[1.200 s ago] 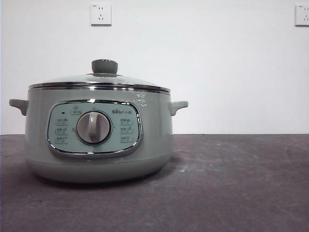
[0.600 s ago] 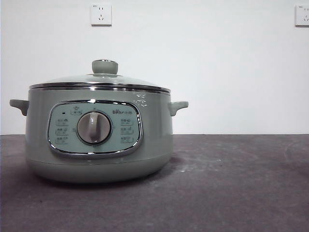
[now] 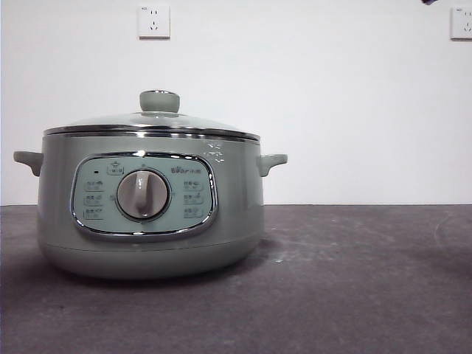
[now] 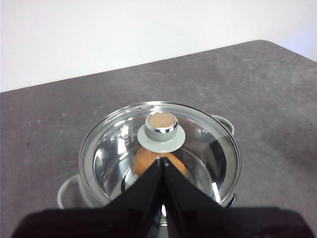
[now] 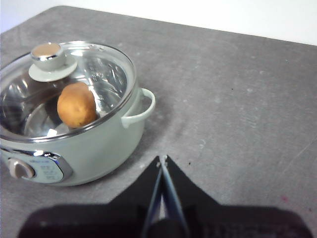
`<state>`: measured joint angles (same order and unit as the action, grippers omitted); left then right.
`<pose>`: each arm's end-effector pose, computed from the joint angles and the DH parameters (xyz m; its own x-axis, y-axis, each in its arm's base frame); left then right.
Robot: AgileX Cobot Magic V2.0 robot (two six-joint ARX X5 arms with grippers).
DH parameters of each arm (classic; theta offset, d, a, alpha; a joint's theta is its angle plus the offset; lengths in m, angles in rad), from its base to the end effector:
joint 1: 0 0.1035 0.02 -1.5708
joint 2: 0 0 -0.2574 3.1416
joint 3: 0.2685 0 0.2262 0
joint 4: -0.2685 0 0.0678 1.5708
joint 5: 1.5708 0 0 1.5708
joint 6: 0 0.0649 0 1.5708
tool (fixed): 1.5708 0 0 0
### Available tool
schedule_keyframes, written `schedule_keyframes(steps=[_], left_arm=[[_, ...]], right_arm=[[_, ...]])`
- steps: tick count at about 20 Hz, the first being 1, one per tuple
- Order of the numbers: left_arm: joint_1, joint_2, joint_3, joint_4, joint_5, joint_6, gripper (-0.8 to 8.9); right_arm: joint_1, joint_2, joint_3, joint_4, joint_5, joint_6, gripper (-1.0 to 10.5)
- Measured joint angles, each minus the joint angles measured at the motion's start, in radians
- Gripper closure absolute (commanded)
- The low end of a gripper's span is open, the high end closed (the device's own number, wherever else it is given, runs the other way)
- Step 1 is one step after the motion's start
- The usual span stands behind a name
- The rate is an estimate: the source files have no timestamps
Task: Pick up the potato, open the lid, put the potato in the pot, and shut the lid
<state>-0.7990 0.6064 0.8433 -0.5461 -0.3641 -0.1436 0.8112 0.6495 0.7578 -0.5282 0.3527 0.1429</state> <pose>0.1064 -0.0762 0.3206 0.8760 -0.3896 -0.2843 0.3983 0.9168 -0.0291 0.1146 0.0882 0.2899 0.8406 0.3835 -0.3826 -0.4186 0.9081 -0.0093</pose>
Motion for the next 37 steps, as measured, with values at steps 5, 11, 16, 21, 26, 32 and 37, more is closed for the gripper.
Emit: schedule_keyframes(steps=[5, 11, 16, 21, 26, 32, 37], left_arm=[[0.000, 0.002, 0.000, -0.022, 0.001, -0.008, 8.17], [0.000, 0.002, 0.000, -0.029, 0.001, -0.008, 8.17], [0.086, -0.037, 0.000, -0.045, 0.008, 0.004, 8.17], [0.386, -0.129, -0.153, 0.132, 0.098, 0.005, 8.17], [0.640, -0.327, -0.502, 0.406, 0.240, 0.005, 8.17], [0.756, -0.480, -0.721, 0.415, 0.241, 0.005, 8.17], [0.799, -0.514, -0.800, 0.414, 0.276, 0.023, 8.17]], right_arm=[[0.000, 0.003, 0.000, -0.003, 0.000, 0.011, 9.6], [0.000, -0.002, 0.000, -0.006, 0.016, 0.015, 9.6], [0.000, -0.002, 0.000, -0.007, 0.017, 0.015, 9.6], [0.000, -0.002, 0.000, -0.008, 0.017, 0.016, 9.6], [0.000, -0.002, 0.000, -0.009, 0.017, 0.016, 9.6], [0.000, -0.002, 0.000, -0.009, 0.017, 0.016, 9.6], [0.000, -0.002, 0.000, -0.010, 0.017, 0.016, 9.6]])
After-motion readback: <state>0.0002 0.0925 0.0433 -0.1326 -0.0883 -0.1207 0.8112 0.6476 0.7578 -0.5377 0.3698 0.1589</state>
